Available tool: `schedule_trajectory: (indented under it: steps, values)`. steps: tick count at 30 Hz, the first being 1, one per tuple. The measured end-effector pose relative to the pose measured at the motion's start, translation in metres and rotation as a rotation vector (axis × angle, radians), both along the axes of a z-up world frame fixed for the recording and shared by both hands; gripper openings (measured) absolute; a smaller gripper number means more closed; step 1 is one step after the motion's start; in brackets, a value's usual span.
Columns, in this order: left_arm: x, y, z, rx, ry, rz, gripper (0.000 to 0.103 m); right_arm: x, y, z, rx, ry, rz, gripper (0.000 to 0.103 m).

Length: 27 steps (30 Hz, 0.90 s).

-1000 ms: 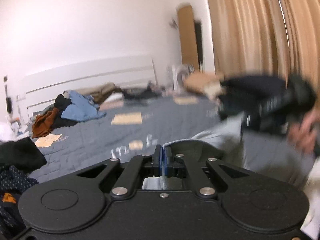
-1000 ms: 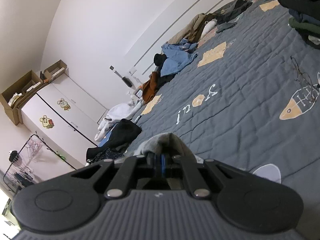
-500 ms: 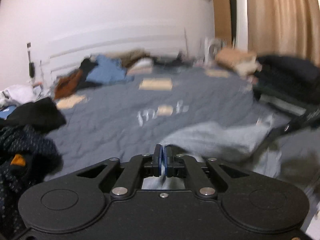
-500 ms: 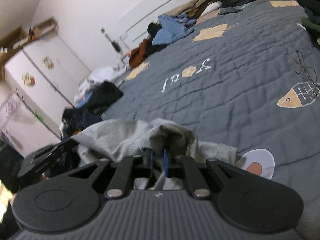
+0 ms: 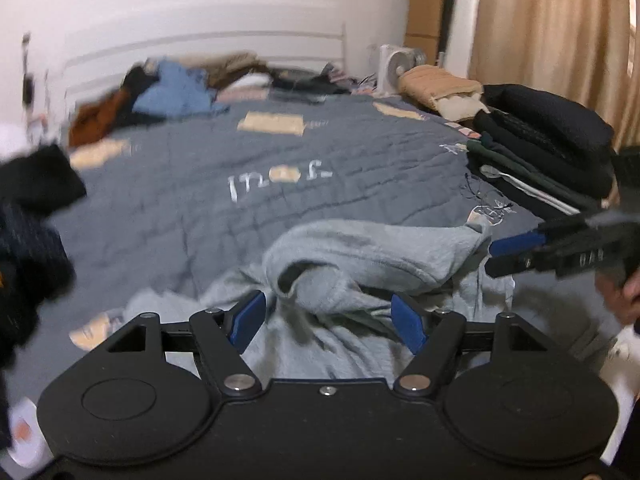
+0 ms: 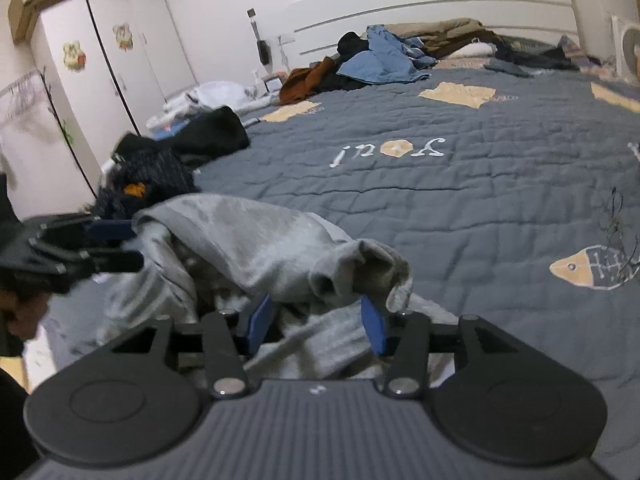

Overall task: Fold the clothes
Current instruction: 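Lower the grey sweatshirt onto the bed with both tools, then lift the sweatshirt up with both tools, shaking it out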

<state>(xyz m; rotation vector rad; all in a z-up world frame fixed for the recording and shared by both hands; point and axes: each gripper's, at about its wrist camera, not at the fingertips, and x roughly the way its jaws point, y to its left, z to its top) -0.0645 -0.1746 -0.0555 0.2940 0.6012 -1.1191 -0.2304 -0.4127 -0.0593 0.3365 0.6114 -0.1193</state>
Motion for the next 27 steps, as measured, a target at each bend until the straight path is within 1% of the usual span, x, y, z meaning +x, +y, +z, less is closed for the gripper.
schedule_trajectory:
  steps: [2, 5, 6, 8, 9, 10, 11, 12, 13, 14, 17, 19, 23, 27]
  values:
    - [0.003, -0.004, -0.006, 0.005, 0.025, 0.017, 0.069, 0.003, 0.000, -0.006, -0.030, 0.018, -0.009, 0.050]
    - [0.006, -0.009, -0.012, -0.005, 0.059, 0.024, 0.069, 0.009, -0.001, -0.015, -0.031, 0.029, -0.025, 0.050]
    - [0.006, -0.011, -0.013, -0.007, 0.063, 0.026, 0.067, 0.011, -0.001, -0.018, -0.031, 0.033, -0.030, 0.050]
    - [0.007, -0.013, -0.016, 0.001, 0.067, 0.023, 0.058, 0.015, -0.002, -0.024, -0.031, 0.041, -0.041, 0.050]
    - [0.007, -0.014, -0.017, 0.003, 0.069, 0.025, 0.047, 0.017, -0.002, -0.027, -0.031, 0.045, -0.046, 0.050]
    - [0.008, -0.015, -0.018, 0.004, 0.071, 0.026, 0.034, 0.018, -0.001, -0.029, -0.031, 0.044, -0.049, 0.049]
    - [0.009, -0.015, -0.019, 0.004, 0.074, 0.032, 0.028, 0.018, -0.001, -0.029, -0.027, 0.041, -0.060, 0.045]
    - [0.011, -0.014, -0.019, 0.003, 0.077, 0.038, 0.023, 0.019, -0.001, -0.029, -0.023, 0.039, -0.071, 0.035]
    - [0.012, -0.013, -0.018, -0.007, 0.077, 0.049, 0.019, 0.019, -0.001, -0.029, -0.018, 0.036, -0.083, 0.027]
    - [0.014, -0.011, -0.017, -0.018, 0.076, 0.061, 0.018, 0.017, -0.003, -0.027, -0.008, 0.021, -0.099, 0.017]
    - [0.015, -0.006, -0.008, -0.053, 0.037, 0.086, 0.014, 0.014, -0.009, -0.021, 0.022, -0.021, -0.148, 0.011]
    - [0.015, -0.002, -0.001, -0.068, 0.000, 0.105, 0.013, 0.009, -0.012, -0.014, 0.027, -0.060, -0.183, 0.010]
    - [0.014, 0.009, 0.015, -0.098, -0.048, 0.133, 0.012, -0.005, -0.018, 0.007, 0.047, -0.164, -0.234, 0.008]
    - [0.011, 0.025, 0.034, -0.130, -0.115, 0.168, 0.012, -0.019, -0.025, 0.026, 0.074, -0.234, -0.263, 0.008]
